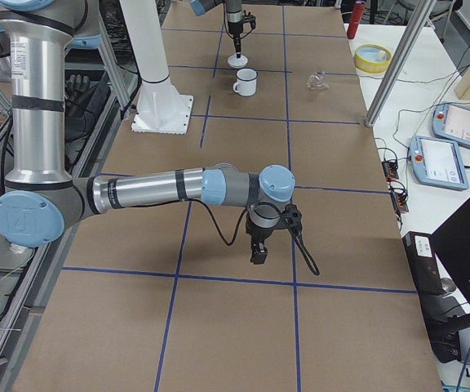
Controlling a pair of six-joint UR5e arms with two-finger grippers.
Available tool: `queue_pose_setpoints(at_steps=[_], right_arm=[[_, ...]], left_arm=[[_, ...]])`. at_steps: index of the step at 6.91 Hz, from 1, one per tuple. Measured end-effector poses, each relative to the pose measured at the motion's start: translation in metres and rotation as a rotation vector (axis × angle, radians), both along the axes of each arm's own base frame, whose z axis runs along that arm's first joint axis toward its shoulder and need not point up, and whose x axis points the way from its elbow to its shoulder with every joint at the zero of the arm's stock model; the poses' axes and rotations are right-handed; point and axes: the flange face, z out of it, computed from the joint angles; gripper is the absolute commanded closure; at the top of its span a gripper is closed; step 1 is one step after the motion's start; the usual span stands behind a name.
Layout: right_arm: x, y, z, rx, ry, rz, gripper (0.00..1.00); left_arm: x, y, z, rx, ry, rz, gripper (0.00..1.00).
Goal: Place funnel on cup
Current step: 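Set the white funnel on the table beside the mug and open the left gripper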
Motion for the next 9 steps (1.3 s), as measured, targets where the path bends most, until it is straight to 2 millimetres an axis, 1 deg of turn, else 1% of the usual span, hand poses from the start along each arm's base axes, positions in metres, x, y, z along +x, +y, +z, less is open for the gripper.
queue_pose_setpoints(at_steps=[1,3,4,5,6,8,9], right_arm=[[0.000,0.000,0.000,0.000,0.000,0.000,0.00],[0.000,0.000,0.000,0.000,0.000,0.000,0.00],[0.000,0.000,0.000,0.001,0.000,0.000,0.00],[0.000,0.000,-0.001,0.001,0.000,0.000,0.00],[0.000,0.000,-0.001,0.001,0.000,0.000,0.00],[0.000,0.000,0.000,0.001,0.000,0.000,0.00],[0.000,0.000,0.000,0.000,0.000,0.000,0.00]], left_arm=[[0.015,0.005,0.013,-0.010,-0.005,0.001,1.00],[0.031,0.008,0.026,-0.024,-0.020,0.007,1.00],[0.036,0.008,0.027,-0.027,-0.021,0.009,0.83],[0.039,0.008,0.026,-0.025,-0.017,0.011,0.30],[0.041,0.007,0.022,-0.022,-0.010,0.011,0.00],[0.043,0.006,0.018,-0.020,-0.004,0.010,0.00],[0.040,0.005,0.015,-0.017,0.001,0.005,0.00]])
